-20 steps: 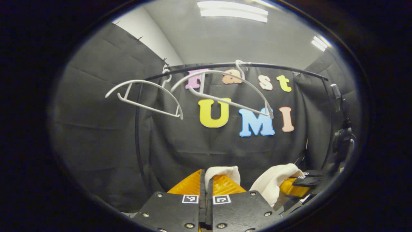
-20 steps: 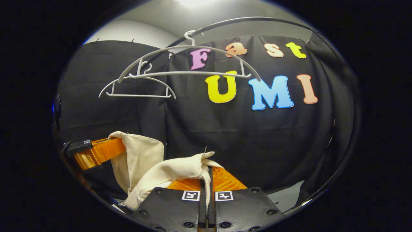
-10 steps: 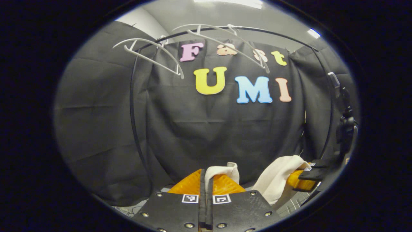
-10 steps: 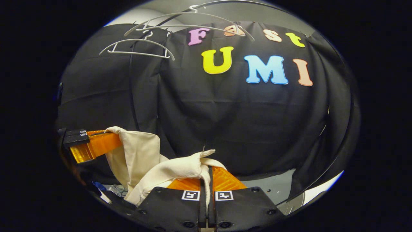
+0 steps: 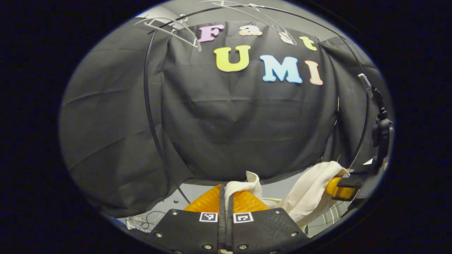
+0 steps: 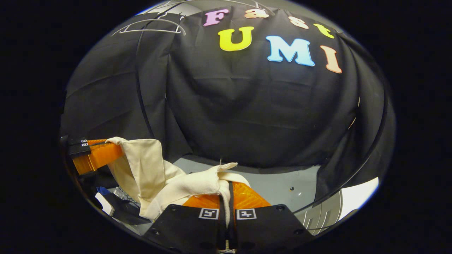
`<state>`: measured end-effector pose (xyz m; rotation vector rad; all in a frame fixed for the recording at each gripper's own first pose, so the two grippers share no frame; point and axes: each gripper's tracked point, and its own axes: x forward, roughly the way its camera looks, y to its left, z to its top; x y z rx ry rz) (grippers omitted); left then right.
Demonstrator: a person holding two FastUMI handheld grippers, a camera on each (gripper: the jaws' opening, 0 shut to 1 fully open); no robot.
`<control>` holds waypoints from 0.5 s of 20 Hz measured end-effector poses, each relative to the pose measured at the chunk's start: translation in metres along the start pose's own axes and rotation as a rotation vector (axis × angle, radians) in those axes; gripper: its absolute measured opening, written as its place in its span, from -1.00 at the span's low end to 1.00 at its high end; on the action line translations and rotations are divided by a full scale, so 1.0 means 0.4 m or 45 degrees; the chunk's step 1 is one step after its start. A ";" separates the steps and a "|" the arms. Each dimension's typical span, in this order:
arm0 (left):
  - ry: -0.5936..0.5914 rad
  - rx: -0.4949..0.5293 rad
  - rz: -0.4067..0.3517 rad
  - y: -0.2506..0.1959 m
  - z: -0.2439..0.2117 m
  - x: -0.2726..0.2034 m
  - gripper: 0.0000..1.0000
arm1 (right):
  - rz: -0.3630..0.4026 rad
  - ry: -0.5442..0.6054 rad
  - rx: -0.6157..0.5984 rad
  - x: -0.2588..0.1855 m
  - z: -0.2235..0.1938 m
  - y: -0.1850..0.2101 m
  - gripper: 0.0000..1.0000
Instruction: Grasp the clothes on the hanger with both hands and then place them into the laundry hamper below.
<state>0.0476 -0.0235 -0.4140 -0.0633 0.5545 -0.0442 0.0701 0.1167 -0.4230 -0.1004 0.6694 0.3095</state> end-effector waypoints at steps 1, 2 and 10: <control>0.027 0.008 0.005 0.008 -0.024 0.004 -0.97 | -0.001 0.033 -0.005 0.006 -0.023 -0.002 -0.92; 0.050 0.016 0.012 0.015 -0.049 0.010 -0.99 | -0.003 0.070 -0.007 0.011 -0.049 -0.005 -0.92; 0.282 0.085 0.047 0.053 -0.168 0.029 -0.99 | -0.043 0.308 -0.076 0.002 -0.160 -0.024 -0.76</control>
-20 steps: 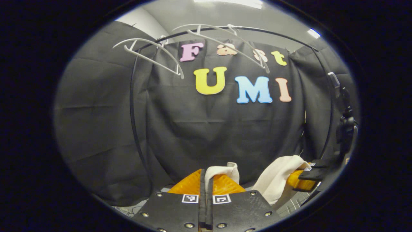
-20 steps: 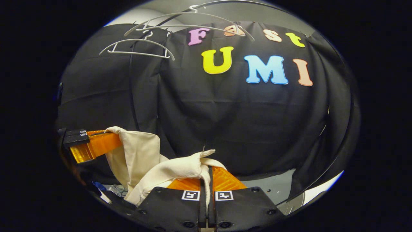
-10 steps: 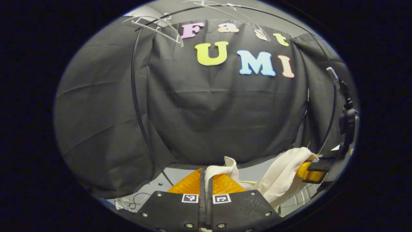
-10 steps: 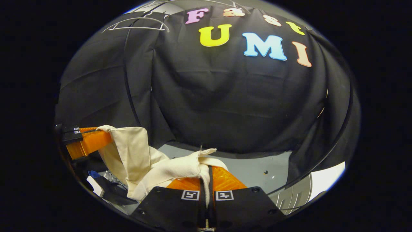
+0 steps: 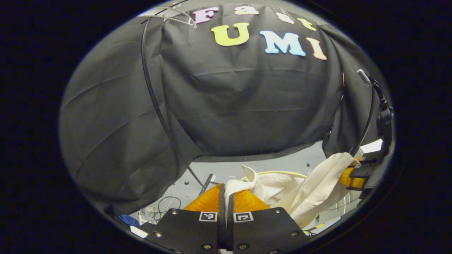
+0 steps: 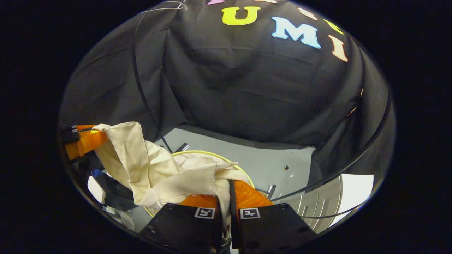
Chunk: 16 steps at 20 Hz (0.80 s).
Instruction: Grasp the clothes on the hanger with both hands and then place them into the laundry hamper below.
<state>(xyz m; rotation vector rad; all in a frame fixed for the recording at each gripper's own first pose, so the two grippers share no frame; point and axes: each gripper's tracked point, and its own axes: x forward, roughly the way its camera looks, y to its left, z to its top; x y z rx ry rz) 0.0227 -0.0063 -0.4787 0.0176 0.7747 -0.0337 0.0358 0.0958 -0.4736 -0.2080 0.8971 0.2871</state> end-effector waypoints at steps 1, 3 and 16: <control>0.024 0.004 -0.013 -0.008 -0.002 0.001 -0.96 | 0.011 0.019 -0.010 -0.001 -0.009 0.006 -0.71; 0.063 0.009 -0.036 -0.011 -0.013 0.000 -0.94 | 0.011 0.047 -0.036 -0.003 -0.013 0.006 -0.55; -0.181 0.025 0.050 0.056 0.220 -0.193 0.93 | -0.032 -0.176 -0.001 -0.175 0.165 -0.034 0.97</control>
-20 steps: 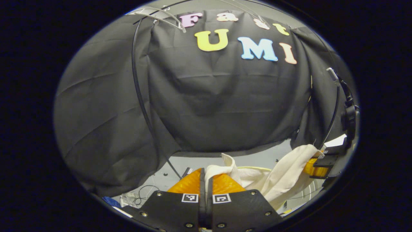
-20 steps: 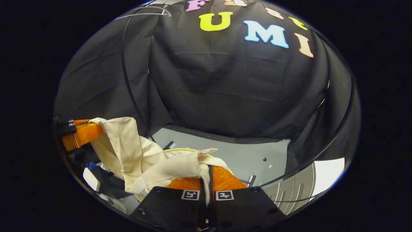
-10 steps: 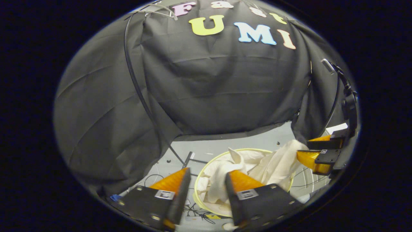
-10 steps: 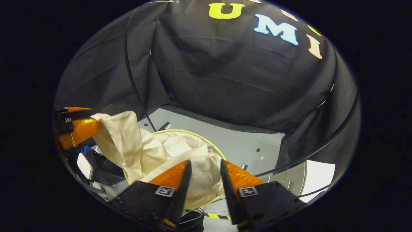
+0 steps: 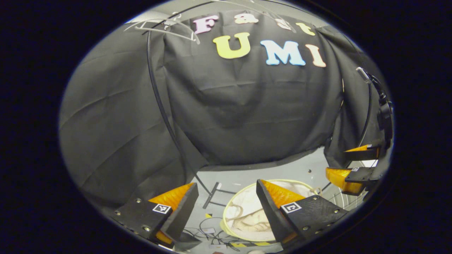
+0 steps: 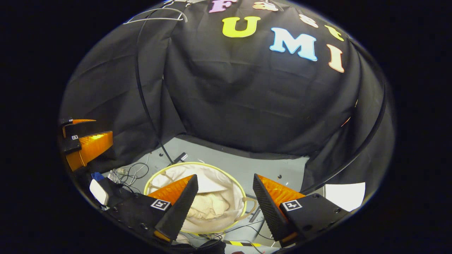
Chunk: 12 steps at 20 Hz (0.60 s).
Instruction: Grasp the clothes on the hanger with both hands and then place them into the laundry hamper below.
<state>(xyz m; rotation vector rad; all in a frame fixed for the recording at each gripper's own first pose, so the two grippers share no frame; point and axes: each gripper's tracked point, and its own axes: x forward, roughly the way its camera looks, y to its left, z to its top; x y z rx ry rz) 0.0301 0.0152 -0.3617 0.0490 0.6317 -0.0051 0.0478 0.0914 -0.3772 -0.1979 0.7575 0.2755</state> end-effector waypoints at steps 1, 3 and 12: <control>-0.032 -0.006 0.000 0.008 0.038 -0.021 0.94 | -0.010 -0.030 0.004 -0.024 0.026 -0.007 0.97; -0.092 -0.033 -0.019 0.017 0.098 -0.058 0.93 | -0.042 -0.111 0.024 -0.090 0.096 -0.028 0.97; -0.409 -0.009 -0.104 -0.010 0.419 -0.253 0.93 | -0.157 -0.477 0.105 -0.378 0.352 -0.138 0.94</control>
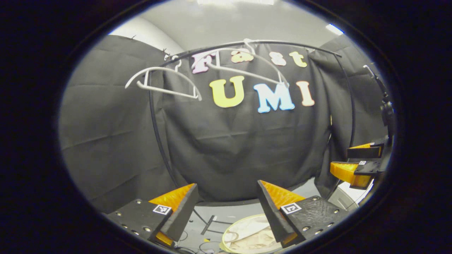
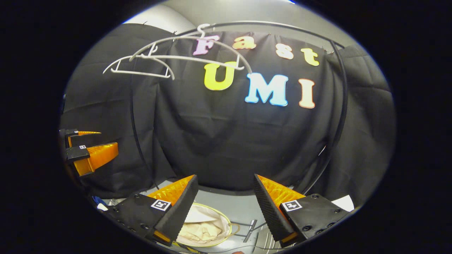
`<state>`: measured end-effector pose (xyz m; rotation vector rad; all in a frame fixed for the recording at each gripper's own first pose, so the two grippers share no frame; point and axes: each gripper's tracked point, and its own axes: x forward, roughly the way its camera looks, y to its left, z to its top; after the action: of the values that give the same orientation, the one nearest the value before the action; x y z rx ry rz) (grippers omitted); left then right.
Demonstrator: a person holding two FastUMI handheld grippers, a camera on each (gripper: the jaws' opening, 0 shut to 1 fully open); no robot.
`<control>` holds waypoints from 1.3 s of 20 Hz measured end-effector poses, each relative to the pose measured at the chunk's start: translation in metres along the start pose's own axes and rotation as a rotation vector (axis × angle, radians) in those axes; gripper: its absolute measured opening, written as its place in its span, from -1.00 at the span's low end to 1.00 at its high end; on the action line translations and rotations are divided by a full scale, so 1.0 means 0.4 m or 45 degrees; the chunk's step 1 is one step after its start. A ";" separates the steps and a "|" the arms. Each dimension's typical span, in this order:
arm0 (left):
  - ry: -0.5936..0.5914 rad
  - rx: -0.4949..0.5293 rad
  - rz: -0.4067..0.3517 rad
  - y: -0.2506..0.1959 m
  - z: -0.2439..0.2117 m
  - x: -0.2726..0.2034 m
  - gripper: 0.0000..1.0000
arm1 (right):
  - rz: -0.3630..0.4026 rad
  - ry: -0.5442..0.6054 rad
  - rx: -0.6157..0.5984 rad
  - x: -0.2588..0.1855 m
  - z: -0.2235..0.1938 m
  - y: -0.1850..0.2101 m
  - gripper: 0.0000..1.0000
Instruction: Grasp the clothes on the hanger with both hands and then place them into the laundry hamper below.
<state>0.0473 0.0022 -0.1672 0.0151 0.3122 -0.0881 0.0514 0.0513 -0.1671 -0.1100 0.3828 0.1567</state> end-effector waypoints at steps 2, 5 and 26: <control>-0.061 0.002 -0.018 -0.031 0.068 -0.019 0.93 | -0.018 -0.057 0.012 -0.037 0.055 -0.038 0.94; -0.152 -0.006 -0.020 -0.070 0.162 -0.060 0.93 | -0.047 -0.120 0.027 -0.094 0.118 -0.093 0.96; -0.346 -0.045 0.057 -0.008 0.348 -0.393 0.92 | -0.312 -0.329 0.080 -0.481 0.208 -0.351 0.94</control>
<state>-0.0596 0.0084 0.0135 -0.0249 0.0420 -0.0390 -0.0704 -0.1005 -0.0065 -0.0723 0.1140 -0.0830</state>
